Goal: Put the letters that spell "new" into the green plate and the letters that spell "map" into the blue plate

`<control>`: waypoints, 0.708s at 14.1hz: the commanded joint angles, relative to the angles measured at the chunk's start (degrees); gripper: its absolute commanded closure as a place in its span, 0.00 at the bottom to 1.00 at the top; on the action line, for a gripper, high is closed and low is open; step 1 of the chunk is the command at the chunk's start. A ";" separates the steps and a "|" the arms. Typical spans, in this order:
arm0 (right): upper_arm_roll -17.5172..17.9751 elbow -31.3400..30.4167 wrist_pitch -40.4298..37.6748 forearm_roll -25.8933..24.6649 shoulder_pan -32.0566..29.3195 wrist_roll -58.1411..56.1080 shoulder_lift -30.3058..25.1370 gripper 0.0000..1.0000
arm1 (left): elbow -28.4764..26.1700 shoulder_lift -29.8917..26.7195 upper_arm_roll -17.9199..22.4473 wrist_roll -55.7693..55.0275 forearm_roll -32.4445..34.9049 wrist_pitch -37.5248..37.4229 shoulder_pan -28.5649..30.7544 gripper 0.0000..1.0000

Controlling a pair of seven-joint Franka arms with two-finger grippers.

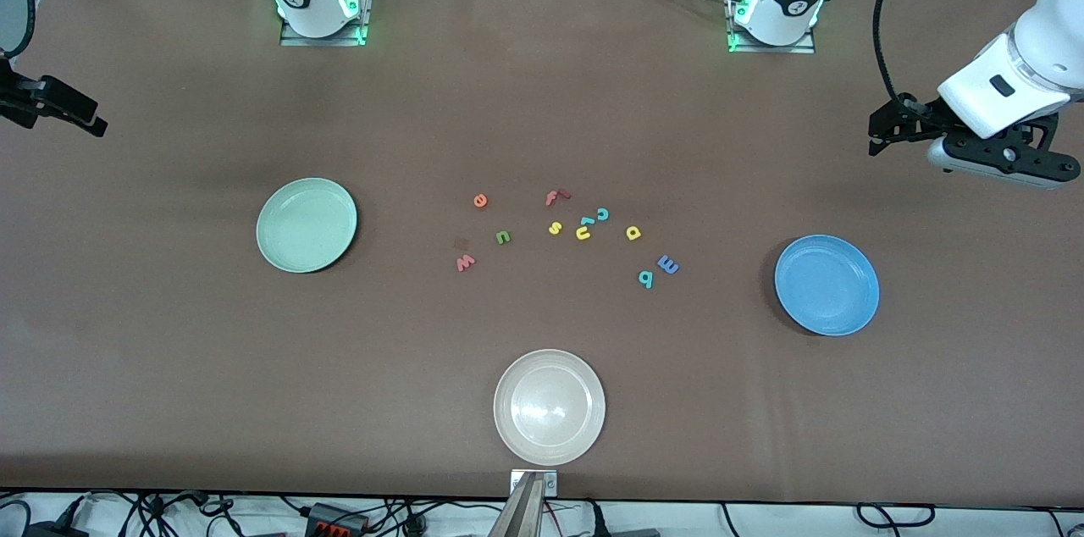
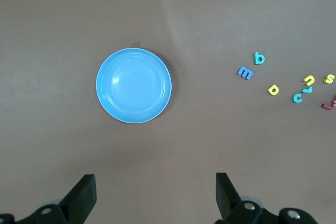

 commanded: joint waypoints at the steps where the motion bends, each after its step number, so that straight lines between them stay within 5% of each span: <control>1: 0.16 -0.94 0.16 -0.55 -0.21 -0.84 -1.28 0.00 | 1.69 0.51 -0.15 0.00 -0.53 -1.31 0.02 0.00; 10: 0.43 -0.94 -0.01 -0.64 -0.21 -1.01 -1.19 0.00 | 1.69 0.68 -0.15 -0.96 -0.53 -1.40 -0.16 0.00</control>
